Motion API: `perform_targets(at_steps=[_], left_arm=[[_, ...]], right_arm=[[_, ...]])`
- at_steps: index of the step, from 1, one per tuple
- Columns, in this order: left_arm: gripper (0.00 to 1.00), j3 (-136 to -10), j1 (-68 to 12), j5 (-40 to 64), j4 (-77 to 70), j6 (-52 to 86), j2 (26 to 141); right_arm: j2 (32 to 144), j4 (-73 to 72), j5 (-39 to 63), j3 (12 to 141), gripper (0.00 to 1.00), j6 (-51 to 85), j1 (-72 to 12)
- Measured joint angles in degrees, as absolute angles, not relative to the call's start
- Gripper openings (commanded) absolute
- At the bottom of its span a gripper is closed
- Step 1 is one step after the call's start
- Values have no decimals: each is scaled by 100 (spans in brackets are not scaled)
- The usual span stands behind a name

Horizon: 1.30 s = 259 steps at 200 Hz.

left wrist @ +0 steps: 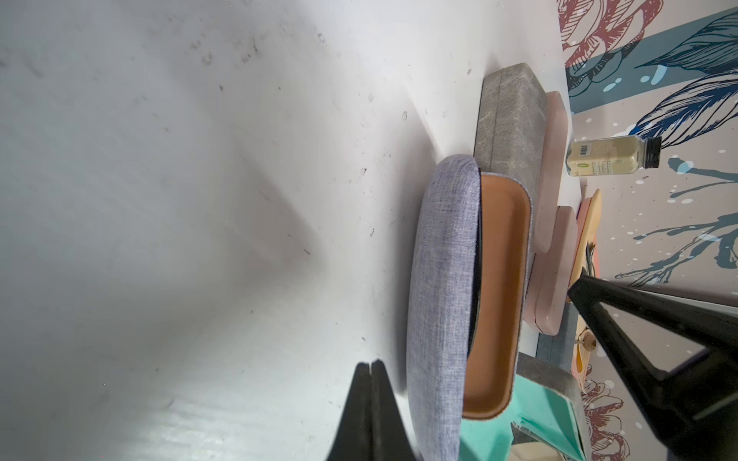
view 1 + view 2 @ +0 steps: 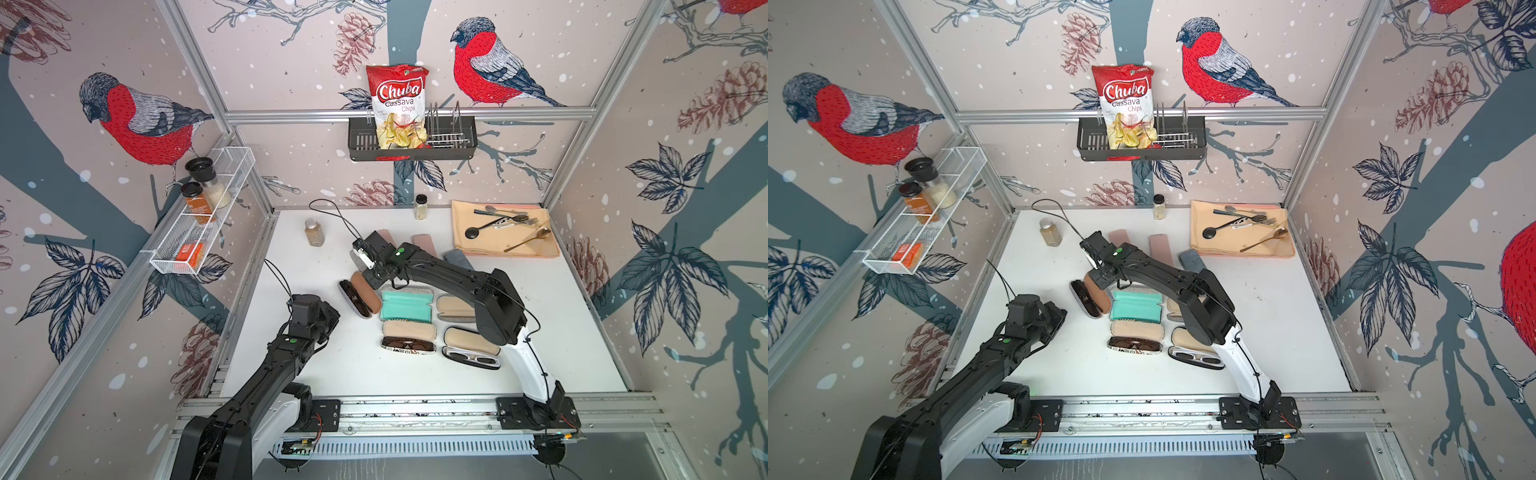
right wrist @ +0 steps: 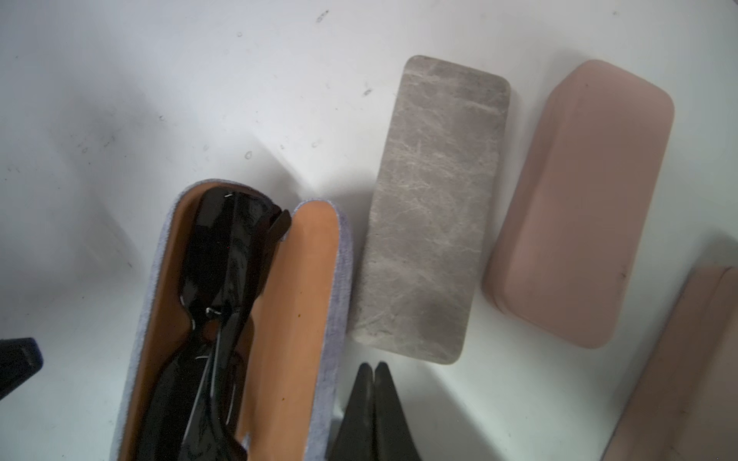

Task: Close the glasses case
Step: Move the glasses case to the center of the board, then close the glasses case at the center of the board.

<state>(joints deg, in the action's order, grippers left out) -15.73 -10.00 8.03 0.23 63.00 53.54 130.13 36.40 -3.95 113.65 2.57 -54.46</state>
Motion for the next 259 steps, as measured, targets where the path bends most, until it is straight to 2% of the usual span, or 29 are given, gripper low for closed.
perform_targets(at_steps=[72, 183, 259], left_arm=[[0, -1861, -1000, 1074, -401, 6276, 5918], [0, -1839, -1000, 1194, -532, 6187, 6163], [0, -1841, -1002, 1358, -972, 6147, 6810]], right_arm=[[13399, 3872, 148, 11839, 6, 388, -5245], [13719, 4259, 296, 12077, 9, 294, -5334], [13830, 4429, 296, 12256, 11, 287, -5411]])
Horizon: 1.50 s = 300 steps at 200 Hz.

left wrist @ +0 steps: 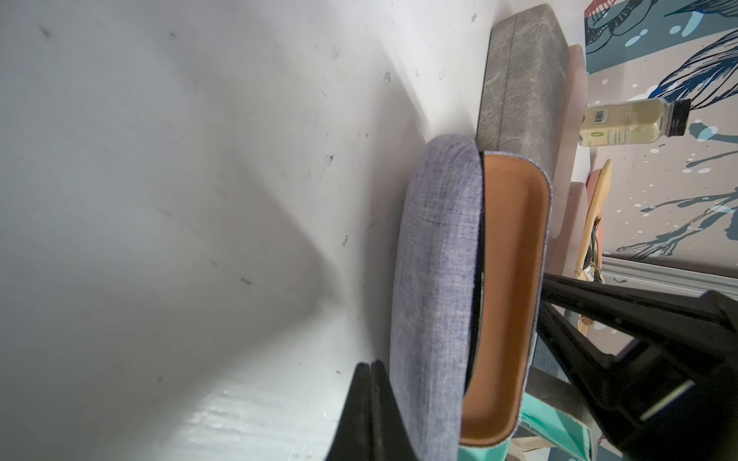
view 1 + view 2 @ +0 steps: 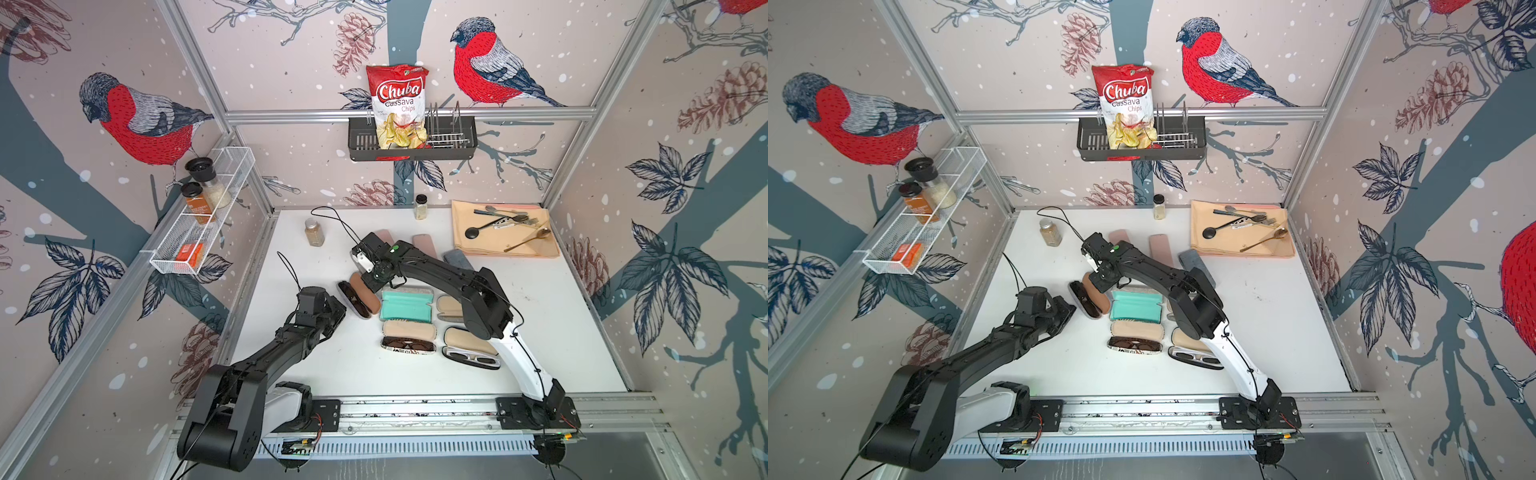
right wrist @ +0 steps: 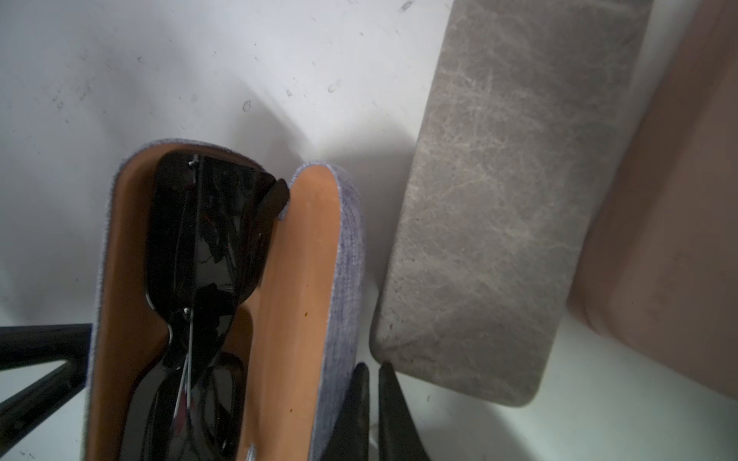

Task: Close the glasses case
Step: Close the glasses case at the center of the board.

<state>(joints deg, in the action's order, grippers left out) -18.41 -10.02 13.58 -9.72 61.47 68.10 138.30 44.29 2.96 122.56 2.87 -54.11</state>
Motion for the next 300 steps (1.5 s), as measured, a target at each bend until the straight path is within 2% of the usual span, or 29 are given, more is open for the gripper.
perform_targets(at_steps=[300], left_arm=[[0, -2008, -1072, 1363, -993, 6114, 7365]], right_arm=[[13847, 4515, 191, 12379, 14, 143, -5769]])
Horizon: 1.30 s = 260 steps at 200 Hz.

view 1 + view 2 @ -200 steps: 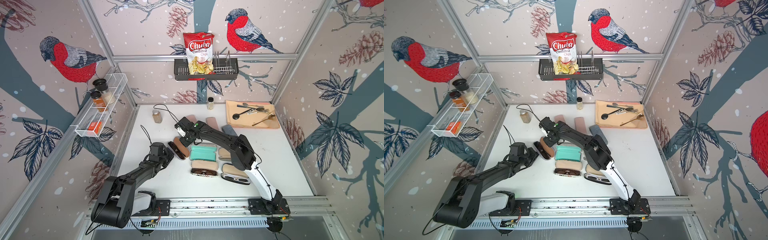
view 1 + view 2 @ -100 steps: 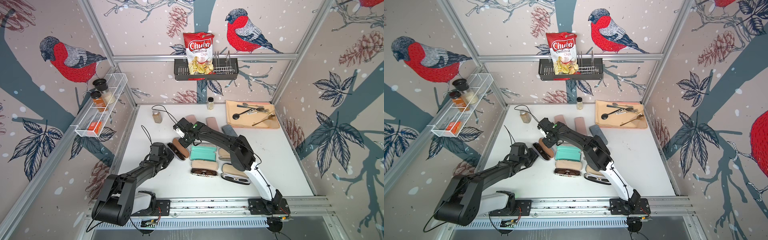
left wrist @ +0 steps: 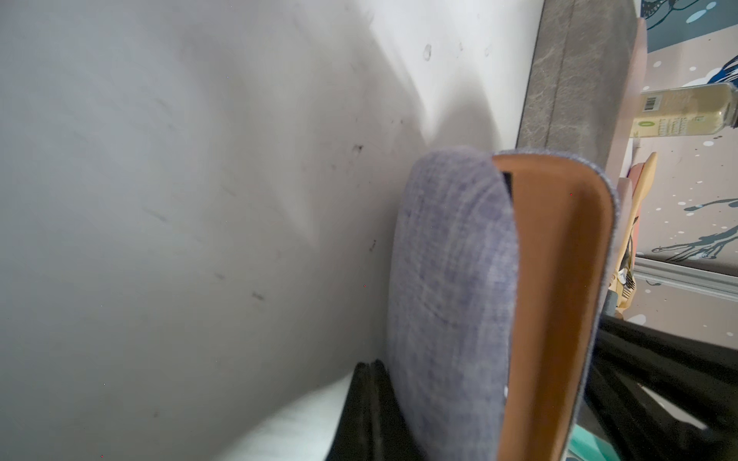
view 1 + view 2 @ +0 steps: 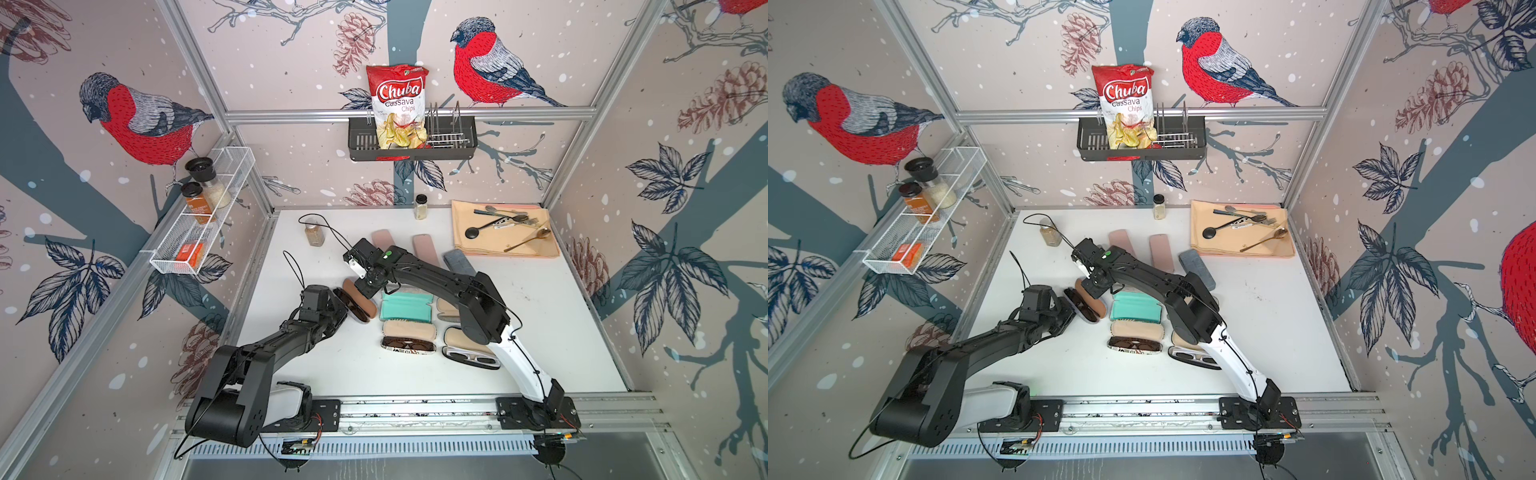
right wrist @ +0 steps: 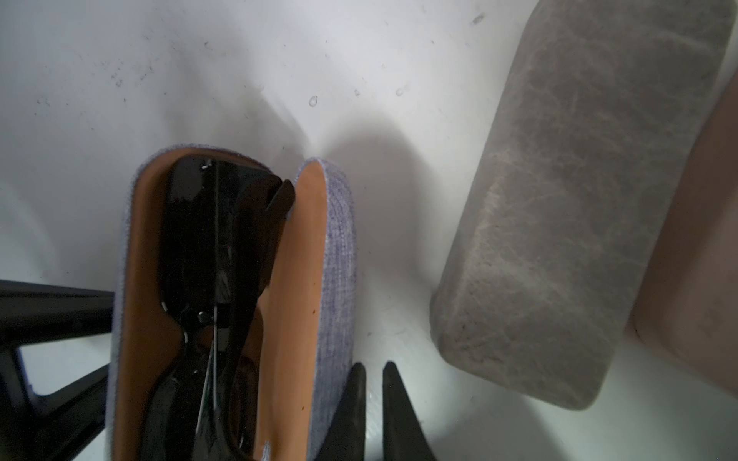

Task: Close the glasses case
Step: Close the glasses case at the center of the board.

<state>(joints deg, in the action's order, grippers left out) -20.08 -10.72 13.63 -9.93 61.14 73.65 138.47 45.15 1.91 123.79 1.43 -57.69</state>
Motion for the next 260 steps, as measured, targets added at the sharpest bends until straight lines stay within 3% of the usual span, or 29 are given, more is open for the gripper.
perform_targets(at_steps=[210, 260], left_arm=[[0, -2058, -1096, 1391, -1122, 6097, 7432], [0, -2093, -1096, 1199, -683, 6060, 6895]], right_arm=[[13795, 4521, 788, 12309, 15, -117, -5981], [13773, 4510, 801, 12283, 15, -113, -5961]])
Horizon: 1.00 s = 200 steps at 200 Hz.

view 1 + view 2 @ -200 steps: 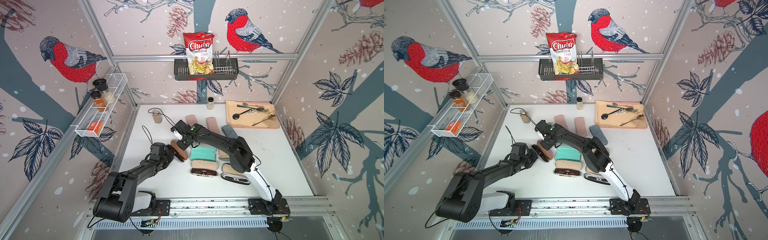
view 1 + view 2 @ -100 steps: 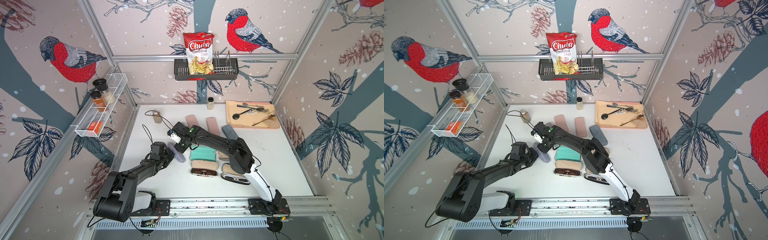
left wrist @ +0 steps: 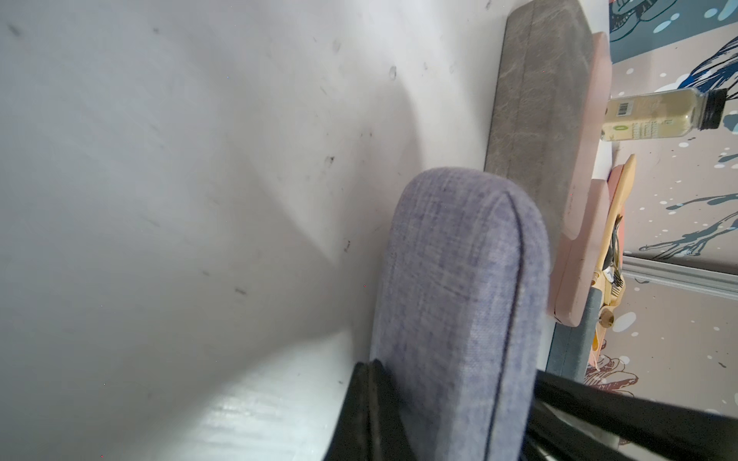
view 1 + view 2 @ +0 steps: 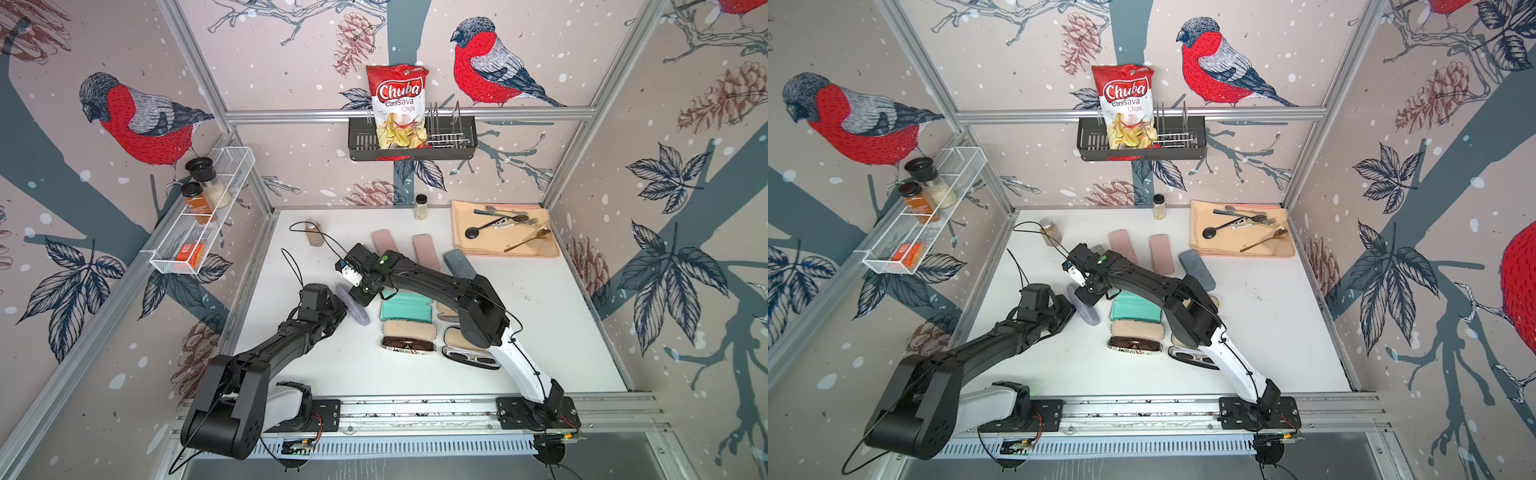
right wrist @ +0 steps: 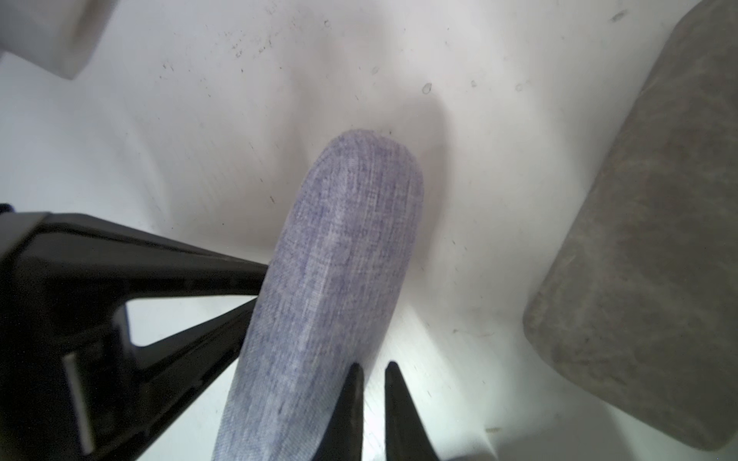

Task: Close the glasses case
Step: Close the glasses case at the center of the board.

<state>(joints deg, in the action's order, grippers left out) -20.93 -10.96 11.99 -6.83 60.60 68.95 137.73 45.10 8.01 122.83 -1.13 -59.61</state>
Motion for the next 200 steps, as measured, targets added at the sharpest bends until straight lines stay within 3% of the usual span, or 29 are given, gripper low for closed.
perform_targets(at_steps=[200], left_arm=[[0, -2106, -1098, 808, 27, 6005, 5623]], right_arm=[[13753, 4128, 1284, 12230, 17, 148, -6071]])
